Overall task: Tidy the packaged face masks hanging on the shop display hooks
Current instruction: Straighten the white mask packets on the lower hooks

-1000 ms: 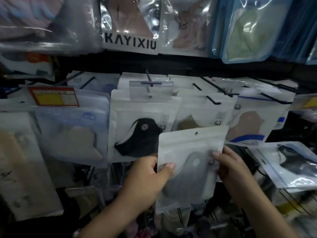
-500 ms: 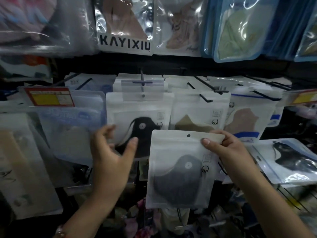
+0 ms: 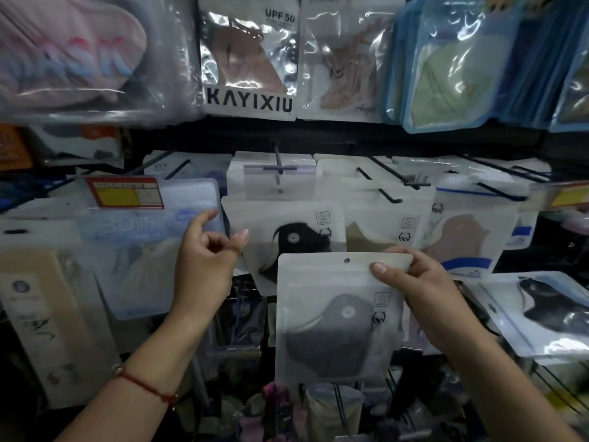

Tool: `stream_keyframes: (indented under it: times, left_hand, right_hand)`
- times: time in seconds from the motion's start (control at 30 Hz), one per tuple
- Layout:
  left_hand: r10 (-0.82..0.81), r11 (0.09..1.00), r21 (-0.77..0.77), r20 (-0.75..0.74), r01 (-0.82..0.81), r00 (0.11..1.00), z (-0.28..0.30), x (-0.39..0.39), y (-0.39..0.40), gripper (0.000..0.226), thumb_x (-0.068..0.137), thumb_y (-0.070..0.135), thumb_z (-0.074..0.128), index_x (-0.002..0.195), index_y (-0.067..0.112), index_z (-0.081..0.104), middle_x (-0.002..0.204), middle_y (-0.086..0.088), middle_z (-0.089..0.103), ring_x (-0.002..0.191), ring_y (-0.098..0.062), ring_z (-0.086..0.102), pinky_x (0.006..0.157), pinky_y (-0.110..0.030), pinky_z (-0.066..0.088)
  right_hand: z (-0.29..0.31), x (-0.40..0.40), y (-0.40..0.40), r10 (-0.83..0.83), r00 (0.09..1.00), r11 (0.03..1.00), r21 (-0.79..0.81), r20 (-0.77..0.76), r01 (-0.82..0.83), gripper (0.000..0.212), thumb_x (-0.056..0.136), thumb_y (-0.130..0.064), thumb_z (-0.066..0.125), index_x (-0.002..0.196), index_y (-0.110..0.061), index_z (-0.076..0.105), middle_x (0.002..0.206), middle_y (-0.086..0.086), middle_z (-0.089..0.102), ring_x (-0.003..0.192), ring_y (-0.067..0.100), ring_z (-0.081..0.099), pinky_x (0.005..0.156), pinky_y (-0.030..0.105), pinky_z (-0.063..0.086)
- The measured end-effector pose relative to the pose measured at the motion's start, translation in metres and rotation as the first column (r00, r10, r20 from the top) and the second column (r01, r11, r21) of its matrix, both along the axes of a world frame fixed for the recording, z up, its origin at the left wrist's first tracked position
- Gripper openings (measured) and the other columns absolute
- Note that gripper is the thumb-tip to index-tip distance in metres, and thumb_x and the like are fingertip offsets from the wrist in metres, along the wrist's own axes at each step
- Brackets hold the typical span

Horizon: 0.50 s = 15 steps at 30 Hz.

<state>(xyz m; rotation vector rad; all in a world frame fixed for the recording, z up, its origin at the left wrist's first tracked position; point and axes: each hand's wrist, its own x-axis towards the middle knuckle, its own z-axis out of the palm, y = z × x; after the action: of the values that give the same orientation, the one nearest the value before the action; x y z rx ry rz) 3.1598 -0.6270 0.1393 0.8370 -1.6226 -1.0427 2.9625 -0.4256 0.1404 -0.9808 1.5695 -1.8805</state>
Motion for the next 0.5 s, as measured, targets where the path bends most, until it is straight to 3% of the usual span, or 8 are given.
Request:
stream_keyframes:
  times: [0.1, 0.17, 0.27, 0.33, 0.4, 0.5]
  left_hand:
    - [-0.043, 0.999, 0.025, -0.003, 0.043, 0.999, 0.002, -0.005, -0.004, 0.036, 0.089, 0.035, 0.073, 0.121, 0.027, 0.057, 0.066, -0.008, 0.054, 0.048, -0.001, 0.044, 0.059, -0.019, 0.041]
    - [-0.039, 0.999, 0.015, -0.017, 0.039, 0.999, 0.003, -0.006, -0.004, 0.022, 0.088, 0.034, 0.073, 0.098, 0.017, 0.064, 0.066, -0.007, 0.049, 0.049, -0.004, 0.041, 0.053, -0.015, 0.039]
    - [-0.062, 0.998, -0.018, -0.008, 0.062, 0.998, 0.003, -0.003, -0.005, 0.027, 0.091, 0.03, 0.071, 0.07, 0.016, 0.062, 0.06, 0.005, 0.054, 0.052, -0.005, 0.047, 0.054, -0.014, 0.039]
    - [-0.134, 0.991, 0.002, -0.01, 0.134, 0.991, 0.004, -0.001, 0.0, 0.014, 0.093, 0.026, 0.068, 0.08, 0.022, 0.069, 0.074, 0.008, 0.072, 0.068, -0.005, 0.065, 0.069, -0.02, 0.049]
    - [-0.193, 0.981, 0.011, -0.029, 0.194, 0.981, 0.006, 0.002, 0.009, 0.006, 0.096, 0.022, 0.064, 0.095, 0.024, 0.07, 0.09, 0.012, 0.076, 0.085, -0.003, 0.071, 0.081, -0.025, 0.054]
    - [-0.234, 0.971, -0.062, -0.028, 0.232, 0.972, 0.01, 0.007, 0.023, 0.008, 0.098, 0.022, 0.061, 0.102, 0.027, 0.066, 0.094, 0.011, 0.075, 0.088, -0.006, 0.07, 0.078, -0.027, 0.054]
  right_hand:
    - [0.002, 0.0, -0.001, -0.012, 1.0, 1.0, 0.006, 0.018, 0.012, 0.025, 0.072, -0.016, 0.077, 0.094, -0.01, 0.065, 0.088, 0.015, 0.07, 0.08, 0.03, 0.069, 0.073, 0.043, 0.057]
    - [0.003, -0.002, -0.001, -0.007, 1.0, 1.0, 0.009, 0.019, 0.007, 0.033, 0.07, -0.02, 0.083, 0.096, -0.009, 0.067, 0.094, 0.018, 0.072, 0.086, 0.034, 0.07, 0.079, 0.047, 0.058]
    - [0.004, -0.003, -0.002, 0.005, 1.0, 1.0, 0.017, 0.011, -0.005, 0.039, 0.066, -0.025, 0.087, 0.096, -0.009, 0.068, 0.099, 0.022, 0.071, 0.093, 0.041, 0.069, 0.083, 0.05, 0.057]
    - [0.005, -0.003, -0.001, 0.007, 1.0, 1.0, 0.023, 0.0, -0.007, 0.035, 0.066, -0.026, 0.087, 0.092, -0.012, 0.069, 0.096, 0.021, 0.071, 0.092, 0.041, 0.069, 0.084, 0.051, 0.057]
    - [0.007, -0.002, -0.001, 0.024, 1.0, 0.999, 0.026, -0.013, -0.023, 0.038, 0.062, -0.032, 0.087, 0.09, -0.014, 0.07, 0.096, 0.02, 0.072, 0.091, 0.039, 0.07, 0.083, 0.05, 0.057]
    - [0.014, 0.001, -0.001, 0.025, 0.999, 0.999, 0.022, -0.048, -0.024, 0.046, 0.06, -0.038, 0.089, 0.092, -0.013, 0.069, 0.096, 0.02, 0.072, 0.09, 0.037, 0.07, 0.078, 0.047, 0.058]
